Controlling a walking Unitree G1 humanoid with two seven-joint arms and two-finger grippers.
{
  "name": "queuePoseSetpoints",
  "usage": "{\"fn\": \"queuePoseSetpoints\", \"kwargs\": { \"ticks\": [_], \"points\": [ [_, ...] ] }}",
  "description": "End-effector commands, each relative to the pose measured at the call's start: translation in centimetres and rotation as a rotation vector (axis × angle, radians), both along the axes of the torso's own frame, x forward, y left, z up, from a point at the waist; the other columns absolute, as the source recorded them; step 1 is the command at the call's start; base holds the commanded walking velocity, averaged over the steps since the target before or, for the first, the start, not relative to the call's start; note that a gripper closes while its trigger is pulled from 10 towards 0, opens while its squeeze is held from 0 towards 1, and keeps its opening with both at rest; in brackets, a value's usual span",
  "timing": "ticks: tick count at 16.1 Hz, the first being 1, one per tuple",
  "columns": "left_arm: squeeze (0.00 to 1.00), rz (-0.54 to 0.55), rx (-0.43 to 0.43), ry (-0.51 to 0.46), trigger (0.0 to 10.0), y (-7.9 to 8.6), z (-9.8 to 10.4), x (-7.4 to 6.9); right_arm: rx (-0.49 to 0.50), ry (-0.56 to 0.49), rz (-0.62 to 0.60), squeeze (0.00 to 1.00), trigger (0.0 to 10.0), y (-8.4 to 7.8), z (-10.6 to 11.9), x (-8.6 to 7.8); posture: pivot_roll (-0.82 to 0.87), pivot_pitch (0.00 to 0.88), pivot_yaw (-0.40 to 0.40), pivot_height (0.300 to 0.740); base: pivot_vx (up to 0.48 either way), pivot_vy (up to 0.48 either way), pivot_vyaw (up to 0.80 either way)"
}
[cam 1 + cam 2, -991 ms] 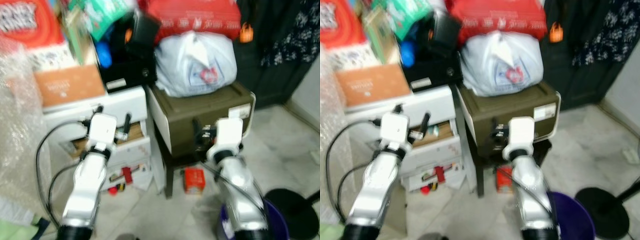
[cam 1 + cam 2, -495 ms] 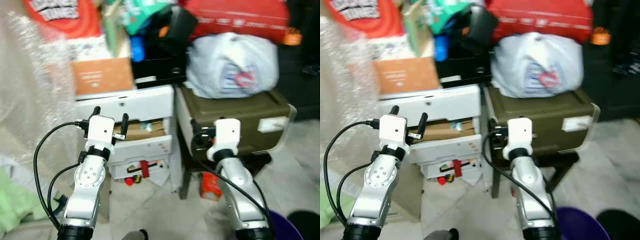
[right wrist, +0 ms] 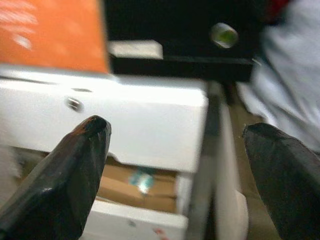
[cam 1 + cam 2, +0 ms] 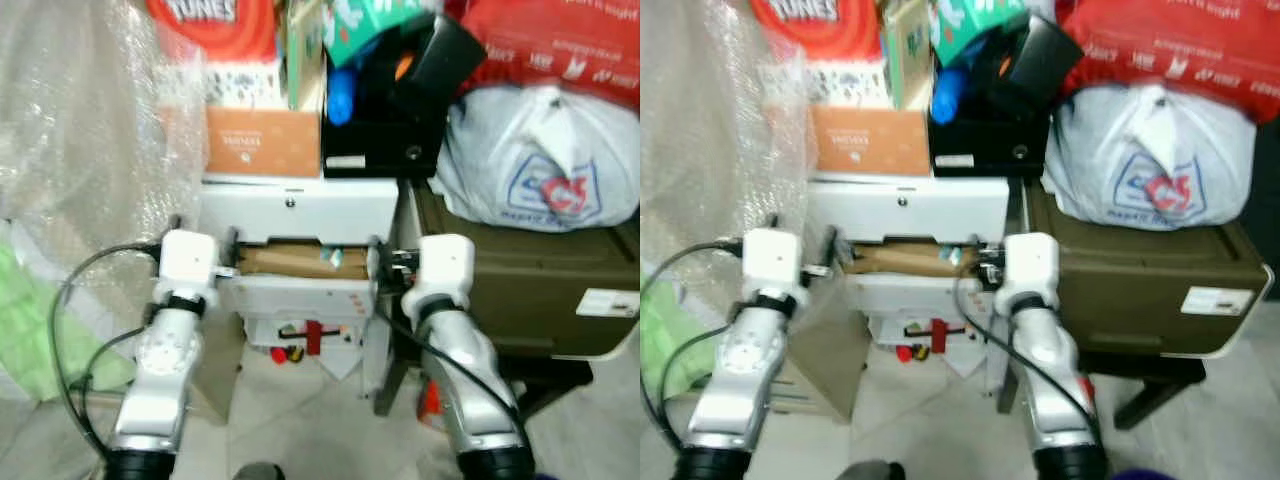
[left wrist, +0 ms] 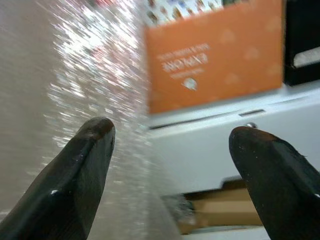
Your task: Clean up the room
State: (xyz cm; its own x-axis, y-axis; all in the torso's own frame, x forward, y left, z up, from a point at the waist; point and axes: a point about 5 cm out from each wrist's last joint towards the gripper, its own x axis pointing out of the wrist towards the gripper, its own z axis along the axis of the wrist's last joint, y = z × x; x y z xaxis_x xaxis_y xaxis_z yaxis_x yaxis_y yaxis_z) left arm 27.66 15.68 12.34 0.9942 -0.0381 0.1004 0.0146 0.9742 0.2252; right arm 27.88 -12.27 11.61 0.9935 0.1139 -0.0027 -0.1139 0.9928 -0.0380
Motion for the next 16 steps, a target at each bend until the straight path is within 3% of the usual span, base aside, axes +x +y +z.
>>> {"fn": "queuePoseSetpoints", "kwargs": {
  "ticks": [1, 4, 7, 10, 16],
  "points": [
    [0.00, 0.006, -0.002, 0.000, 10.0, -0.2, 0.1, 0.0, -0.011, -0.005, -0.011, 0.00, 10.0, -0.5, 0.1, 0.1, 0.01, 0.000, 0.025, 0.740, 0.000, 0.000, 0.80],
    [0.00, 0.053, 0.005, -0.001, 10.0, 0.2, 0.1, 0.2, -0.022, -0.016, 0.001, 0.00, 10.0, -0.6, 0.3, 0.3, 0.01, 0.000, 0.021, 0.740, 0.000, 0.000, 0.74],
    [0.00, 0.078, -0.008, 0.000, 10.0, 0.3, 0.2, -0.1, -0.017, -0.006, 0.001, 0.00, 10.0, -0.8, 0.1, 0.5, 0.03, 0.000, 0.002, 0.740, 0.000, 0.000, 0.00],
    [0.00, 0.111, -0.029, 0.010, 10.0, 0.7, -0.1, -0.8, -0.034, -0.019, 0.053, 0.00, 10.0, 0.3, 0.2, 1.0, 0.06, 0.000, -0.021, 0.740, 0.000, 0.000, 0.00],
    [0.00, 0.059, -0.079, 0.040, 10.0, 0.2, -0.4, -0.4, -0.038, -0.029, 0.067, 0.00, 10.0, 0.4, 0.5, 1.1, 0.04, 0.000, -0.012, 0.740, 0.000, 0.000, 0.78]
  ]
}}
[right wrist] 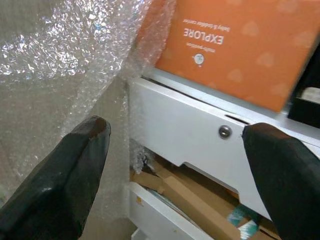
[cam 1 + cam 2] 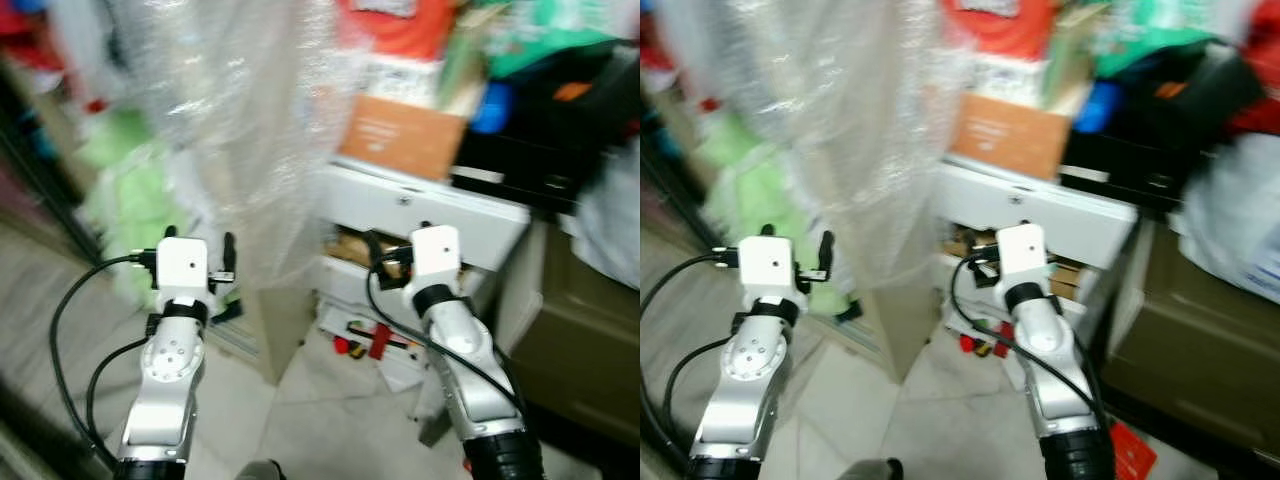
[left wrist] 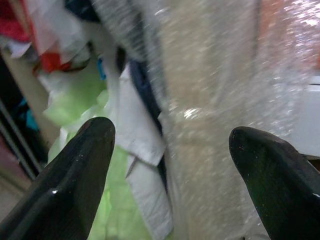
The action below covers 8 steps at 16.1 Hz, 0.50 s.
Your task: Clean up the room
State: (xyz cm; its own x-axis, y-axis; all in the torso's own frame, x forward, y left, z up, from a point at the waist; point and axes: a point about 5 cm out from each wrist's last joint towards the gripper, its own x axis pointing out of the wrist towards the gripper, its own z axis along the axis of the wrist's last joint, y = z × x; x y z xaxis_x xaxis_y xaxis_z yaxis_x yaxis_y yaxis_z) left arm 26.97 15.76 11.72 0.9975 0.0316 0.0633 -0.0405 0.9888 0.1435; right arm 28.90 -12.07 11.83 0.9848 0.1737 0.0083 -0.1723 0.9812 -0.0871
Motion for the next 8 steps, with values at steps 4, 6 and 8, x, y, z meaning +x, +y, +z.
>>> {"fn": "queuePoseSetpoints", "kwargs": {
  "ticks": [4, 6, 8],
  "points": [
    [0.00, -0.031, 0.006, 0.007, 10.0, -0.02, 0.25, 0.54, 0.015, -0.015, -0.001, 0.00, 10.0, 0.26, 0.22, 0.23, 0.03, 0.000, 0.003, 0.740, 0.000, 0.000, 0.80],
    [0.00, -0.034, 0.010, 0.005, 10.0, -0.03, 0.28, 0.57, 0.016, -0.016, -0.002, 0.00, 10.0, 0.26, 0.24, 0.24, 0.03, 0.000, 0.003, 0.740, 0.000, 0.000, 0.80],
    [0.00, -0.028, 0.018, -0.004, 10.0, 0.04, 0.44, 0.69, 0.016, -0.019, -0.006, 0.00, 10.0, 0.18, 0.26, 0.32, 0.04, 0.000, 0.002, 0.740, 0.000, 0.000, 0.80]
  ]
}}
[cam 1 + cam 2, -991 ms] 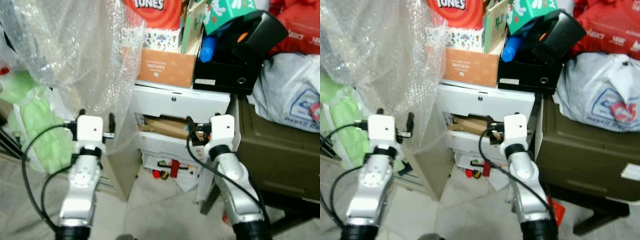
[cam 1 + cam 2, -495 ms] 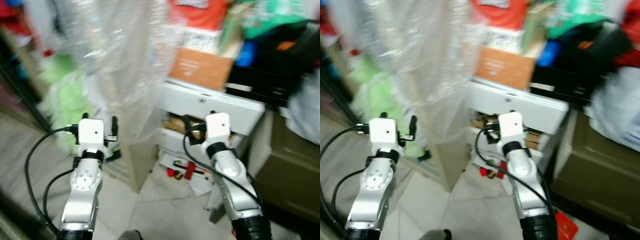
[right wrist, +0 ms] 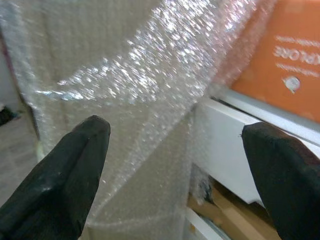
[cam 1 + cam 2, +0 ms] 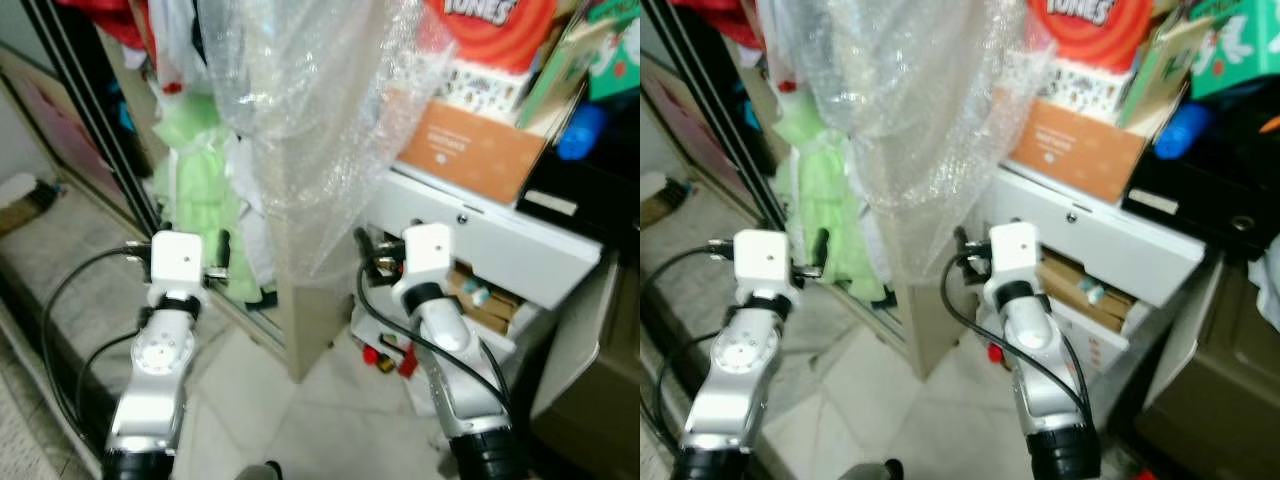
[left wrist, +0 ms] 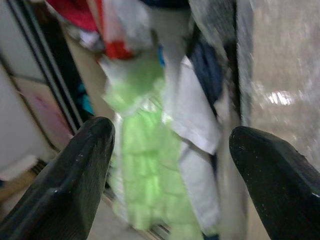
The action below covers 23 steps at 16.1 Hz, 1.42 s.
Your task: Clean up the room
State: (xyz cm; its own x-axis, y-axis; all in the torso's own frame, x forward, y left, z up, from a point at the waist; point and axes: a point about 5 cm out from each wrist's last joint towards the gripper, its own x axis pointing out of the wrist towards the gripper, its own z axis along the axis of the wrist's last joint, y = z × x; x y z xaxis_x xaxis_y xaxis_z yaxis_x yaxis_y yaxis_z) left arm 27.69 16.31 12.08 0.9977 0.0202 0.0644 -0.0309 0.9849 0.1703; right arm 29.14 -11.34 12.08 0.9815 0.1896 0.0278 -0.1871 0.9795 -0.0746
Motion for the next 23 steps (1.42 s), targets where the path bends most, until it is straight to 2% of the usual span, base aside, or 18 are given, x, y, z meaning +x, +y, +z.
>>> {"fn": "queuePoseSetpoints", "kwargs": {
  "ticks": [1, 5, 9, 11, 12, 15, 23],
  "points": [
    [0.00, -0.014, 0.002, -0.007, 10.0, -0.5, 0.2, 0.0, -0.004, -0.004, -0.023, 0.00, 10.0, -0.6, 0.0, 0.1, 0.04, 0.000, 0.001, 0.740, 0.000, 0.000, 0.80],
    [0.00, -0.023, 0.016, -0.008, 10.0, -0.7, 0.2, 0.2, -0.015, -0.015, -0.024, 0.00, 10.0, -0.7, 0.1, 0.4, 0.04, 0.000, 0.001, 0.740, 0.000, 0.000, 0.77],
    [0.00, -0.020, 0.011, -0.010, 10.0, -1.0, 0.2, 0.2, -0.006, -0.010, -0.019, 0.00, 10.0, -0.8, -0.1, 0.4, 0.05, 0.000, -0.010, 0.740, 0.000, 0.000, 0.00],
    [0.00, 0.022, -0.005, -0.016, 10.0, -0.7, 0.2, -0.1, 0.000, 0.003, 0.017, 0.00, 10.0, -0.2, -0.3, 0.8, 0.10, 0.000, -0.051, 0.740, 0.000, 0.000, 0.00],
    [0.00, 0.048, -0.015, -0.017, 10.0, -0.4, 0.1, -0.4, -0.003, 0.001, 0.054, 0.00, 10.0, 0.6, -0.2, 1.0, 0.11, 0.000, -0.065, 0.740, 0.000, 0.000, 0.00],
    [0.00, 0.062, -0.020, -0.020, 10.0, -0.5, 0.1, -0.6, -0.006, -0.004, 0.084, 0.00, 10.0, 1.2, 0.0, 1.4, 0.11, 0.000, -0.083, 0.740, 0.000, 0.000, 0.00],
    [0.00, 0.000, 0.010, -0.029, 10.0, -1.5, 0.7, 1.2, -0.080, -0.017, 0.022, 0.00, 10.0, 0.0, -0.7, 1.3, 0.04, 0.000, -0.004, 0.740, 0.000, 0.000, 0.00]
  ]
}}
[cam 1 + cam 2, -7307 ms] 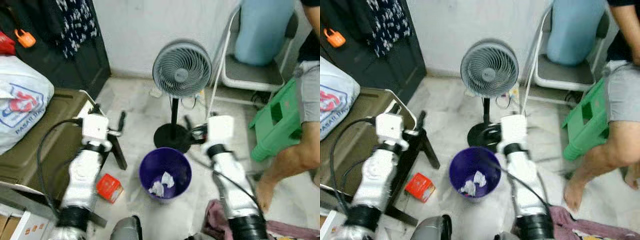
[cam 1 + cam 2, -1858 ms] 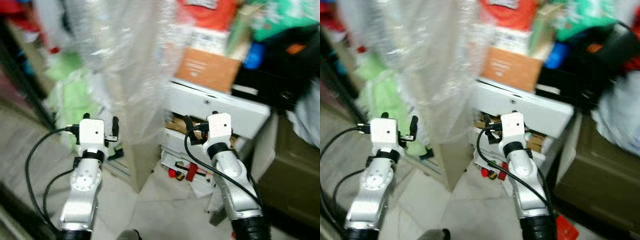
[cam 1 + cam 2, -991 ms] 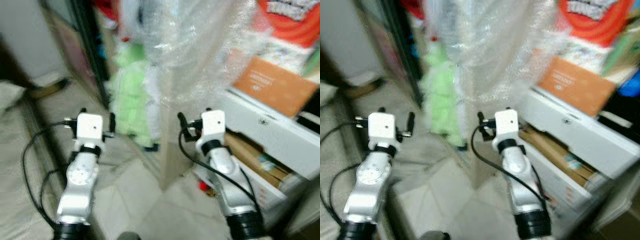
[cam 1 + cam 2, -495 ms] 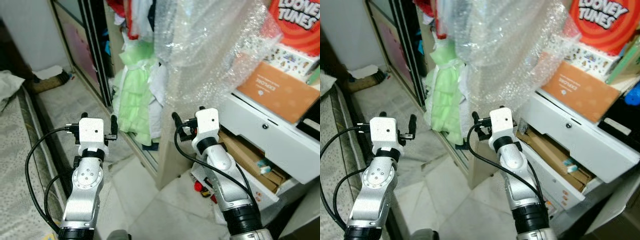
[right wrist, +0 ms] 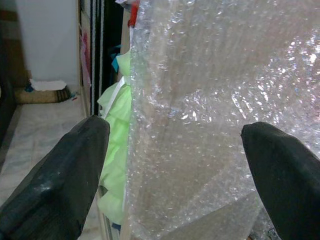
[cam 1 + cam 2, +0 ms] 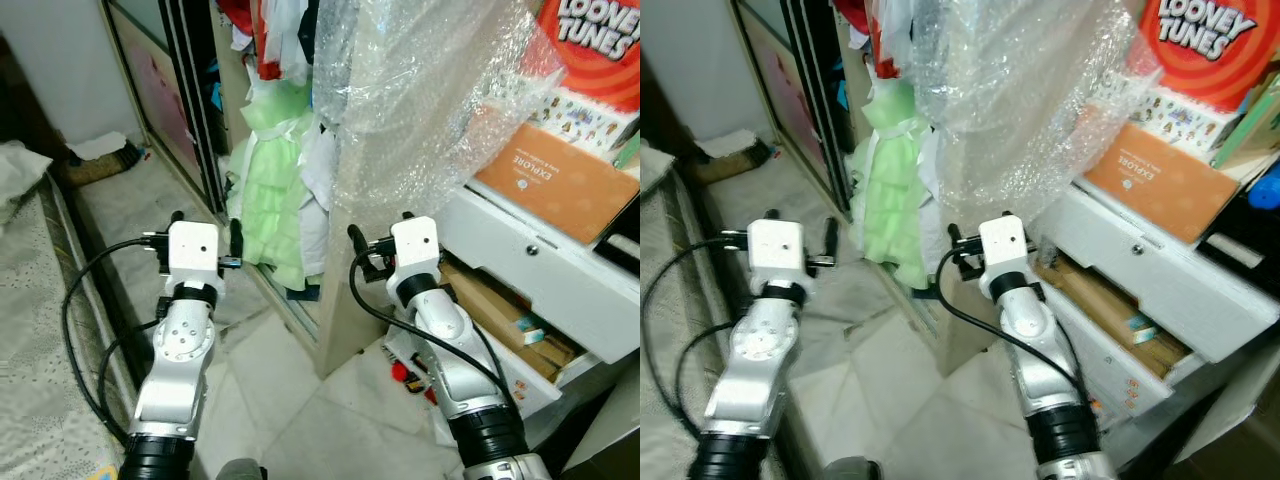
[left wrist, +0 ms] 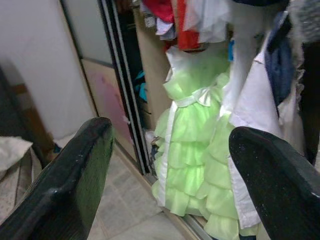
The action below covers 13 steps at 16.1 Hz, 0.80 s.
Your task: Clean up the room
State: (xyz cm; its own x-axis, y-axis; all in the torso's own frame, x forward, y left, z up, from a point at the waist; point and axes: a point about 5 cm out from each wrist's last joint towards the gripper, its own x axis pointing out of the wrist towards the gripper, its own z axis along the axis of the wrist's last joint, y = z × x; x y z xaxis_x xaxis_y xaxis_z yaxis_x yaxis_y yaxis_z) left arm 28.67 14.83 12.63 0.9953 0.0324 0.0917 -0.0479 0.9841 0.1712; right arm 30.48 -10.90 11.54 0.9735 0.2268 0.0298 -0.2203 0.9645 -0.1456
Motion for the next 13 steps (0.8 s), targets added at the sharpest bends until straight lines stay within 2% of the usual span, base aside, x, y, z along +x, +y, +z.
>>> {"fn": "queuePoseSetpoints", "kwargs": {
  "ticks": [1, 3, 5, 6, 7, 9, 11, 12, 13],
  "points": [
    [0.00, -0.010, 0.005, -0.002, 10.0, 0.0, 0.2, 0.2, -0.019, -0.004, -0.031, 0.00, 10.0, -0.8, -0.3, -0.2, 0.04, 0.000, 0.000, 0.740, 0.000, 0.000, 0.00],
    [0.00, -0.010, 0.013, -0.005, 10.0, -0.1, 0.3, 0.2, -0.010, 0.004, -0.077, 0.00, 10.0, -1.7, -0.4, -0.3, 0.04, 0.000, -0.003, 0.740, 0.000, 0.000, 0.00],
    [0.00, -0.013, 0.021, 0.026, 10.0, 0.7, -0.3, -0.7, -0.026, 0.005, -0.105, 0.00, 10.0, -2.6, -0.6, -0.6, 0.05, 0.000, -0.011, 0.740, 0.000, 0.000, 0.00],
    [0.00, -0.010, 0.019, 0.048, 10.0, 1.2, -0.8, -1.4, -0.029, 0.006, -0.121, 0.00, 10.0, -3.1, -0.8, -1.0, 0.06, 0.000, -0.021, 0.740, 0.000, 0.000, 0.00],
    [0.00, 0.004, 0.036, 0.088, 10.0, 2.4, -1.7, -2.8, -0.029, 0.003, -0.159, 0.00, 10.0, -4.1, -0.7, -1.6, 0.06, 0.000, -0.021, 0.740, 0.000, 0.000, 0.00],
    [0.00, 0.033, 0.040, 0.118, 10.0, 3.4, -2.3, -3.9, -0.032, -0.002, -0.183, 0.00, 10.0, -4.9, -0.5, -2.2, 0.06, 0.000, -0.023, 0.740, 0.000, 0.000, 0.00],
    [0.00, 0.042, 0.047, 0.184, 10.0, 4.5, -3.8, -5.6, -0.006, 0.040, -0.217, 0.00, 10.0, -5.8, -1.1, -4.4, 0.05, 0.000, -0.013, 0.740, 0.000, 0.000, 0.00],
    [0.00, 0.019, 0.051, 0.201, 10.0, 4.2, -4.1, -5.9, 0.008, 0.066, -0.230, 0.00, 10.0, -6.0, -1.8, -5.3, 0.04, 0.000, -0.005, 0.740, 0.000, 0.000, 0.00],
    [0.00, 0.000, 0.051, 0.209, 10.0, 4.0, -4.2, -6.0, 0.034, 0.071, -0.251, 0.00, 10.0, -6.1, -1.9, -5.3, 0.04, 0.000, 0.003, 0.740, 0.000, 0.000, 0.00]
  ]
}}
